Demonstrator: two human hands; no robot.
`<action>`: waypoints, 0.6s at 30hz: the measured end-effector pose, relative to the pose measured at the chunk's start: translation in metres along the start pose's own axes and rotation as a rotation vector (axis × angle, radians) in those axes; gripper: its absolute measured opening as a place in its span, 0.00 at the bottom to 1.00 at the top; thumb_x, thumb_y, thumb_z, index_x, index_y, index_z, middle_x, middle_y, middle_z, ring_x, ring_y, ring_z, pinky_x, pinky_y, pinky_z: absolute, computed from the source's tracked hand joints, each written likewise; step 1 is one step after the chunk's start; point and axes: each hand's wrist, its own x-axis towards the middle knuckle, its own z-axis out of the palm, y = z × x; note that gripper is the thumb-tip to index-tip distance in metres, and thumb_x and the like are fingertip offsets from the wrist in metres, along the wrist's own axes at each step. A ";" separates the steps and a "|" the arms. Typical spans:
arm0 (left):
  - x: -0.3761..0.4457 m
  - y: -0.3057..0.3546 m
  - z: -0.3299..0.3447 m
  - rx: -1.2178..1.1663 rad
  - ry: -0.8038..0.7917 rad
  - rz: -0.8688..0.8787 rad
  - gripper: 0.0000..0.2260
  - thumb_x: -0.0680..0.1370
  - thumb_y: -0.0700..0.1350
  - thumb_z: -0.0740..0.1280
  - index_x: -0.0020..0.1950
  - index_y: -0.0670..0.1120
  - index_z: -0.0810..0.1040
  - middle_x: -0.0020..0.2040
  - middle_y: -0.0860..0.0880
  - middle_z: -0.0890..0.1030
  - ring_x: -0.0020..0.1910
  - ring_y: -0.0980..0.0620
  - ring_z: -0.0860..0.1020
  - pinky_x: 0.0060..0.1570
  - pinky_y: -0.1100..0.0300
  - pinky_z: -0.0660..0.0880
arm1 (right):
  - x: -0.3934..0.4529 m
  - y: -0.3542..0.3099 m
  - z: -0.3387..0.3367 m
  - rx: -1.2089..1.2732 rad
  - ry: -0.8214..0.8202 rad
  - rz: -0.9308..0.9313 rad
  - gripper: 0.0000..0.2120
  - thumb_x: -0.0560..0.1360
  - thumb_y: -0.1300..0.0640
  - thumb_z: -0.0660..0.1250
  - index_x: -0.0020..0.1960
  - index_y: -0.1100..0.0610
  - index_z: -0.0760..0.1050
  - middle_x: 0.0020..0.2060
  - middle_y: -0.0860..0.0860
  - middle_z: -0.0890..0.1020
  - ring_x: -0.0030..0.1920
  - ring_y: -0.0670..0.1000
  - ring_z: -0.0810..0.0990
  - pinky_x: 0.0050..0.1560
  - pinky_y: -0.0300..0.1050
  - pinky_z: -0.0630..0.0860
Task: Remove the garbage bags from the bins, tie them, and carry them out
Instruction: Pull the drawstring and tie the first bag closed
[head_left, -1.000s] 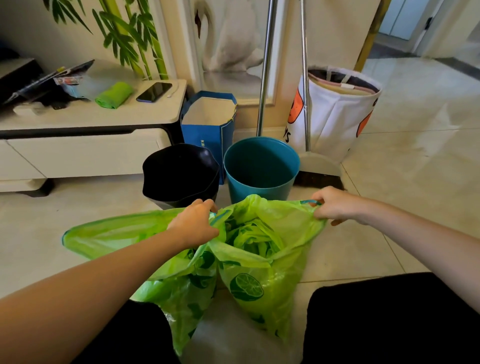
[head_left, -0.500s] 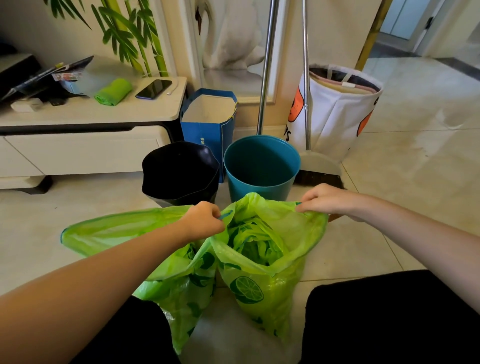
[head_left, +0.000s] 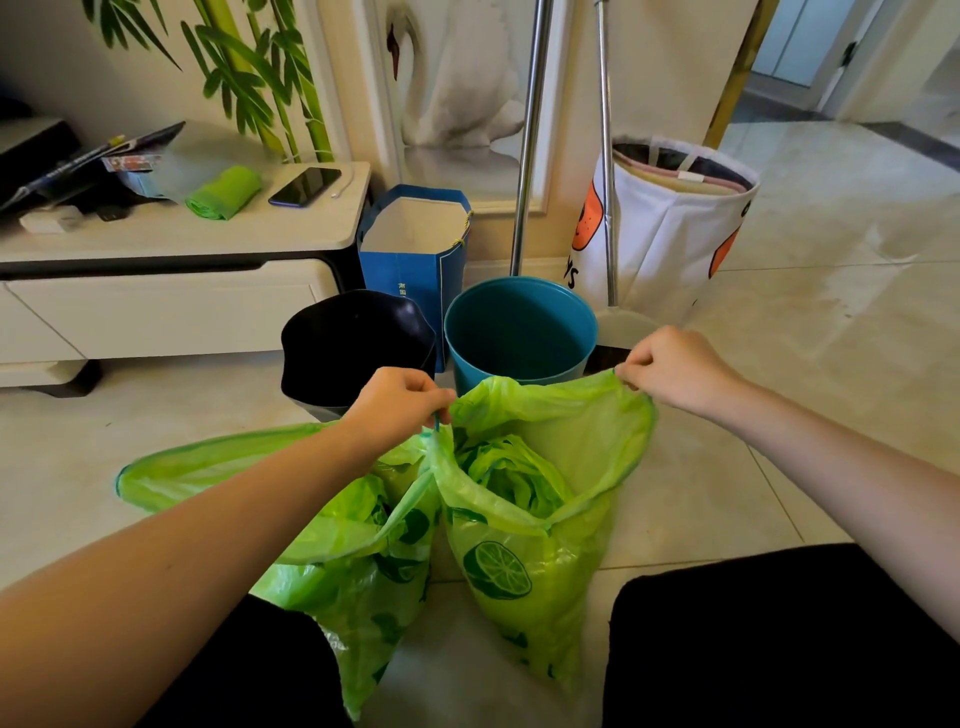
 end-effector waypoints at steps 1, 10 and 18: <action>-0.002 0.005 -0.001 -0.050 0.016 0.010 0.12 0.75 0.45 0.68 0.42 0.36 0.81 0.41 0.43 0.85 0.38 0.52 0.78 0.45 0.54 0.77 | 0.000 -0.002 -0.004 -0.002 0.031 -0.004 0.16 0.74 0.52 0.67 0.35 0.64 0.81 0.33 0.61 0.83 0.38 0.62 0.81 0.38 0.46 0.74; -0.006 0.037 -0.021 -0.324 0.124 0.053 0.06 0.78 0.42 0.66 0.44 0.42 0.79 0.30 0.49 0.81 0.31 0.54 0.79 0.40 0.59 0.80 | -0.007 -0.027 -0.021 0.711 0.022 0.060 0.12 0.77 0.55 0.64 0.37 0.58 0.79 0.37 0.53 0.83 0.40 0.50 0.82 0.57 0.52 0.79; -0.012 0.057 -0.034 -0.330 0.182 0.188 0.05 0.78 0.44 0.65 0.44 0.44 0.78 0.34 0.49 0.81 0.32 0.55 0.79 0.44 0.57 0.79 | -0.018 -0.058 -0.035 1.123 0.070 -0.032 0.12 0.78 0.59 0.62 0.38 0.58 0.78 0.35 0.53 0.79 0.39 0.52 0.79 0.53 0.53 0.79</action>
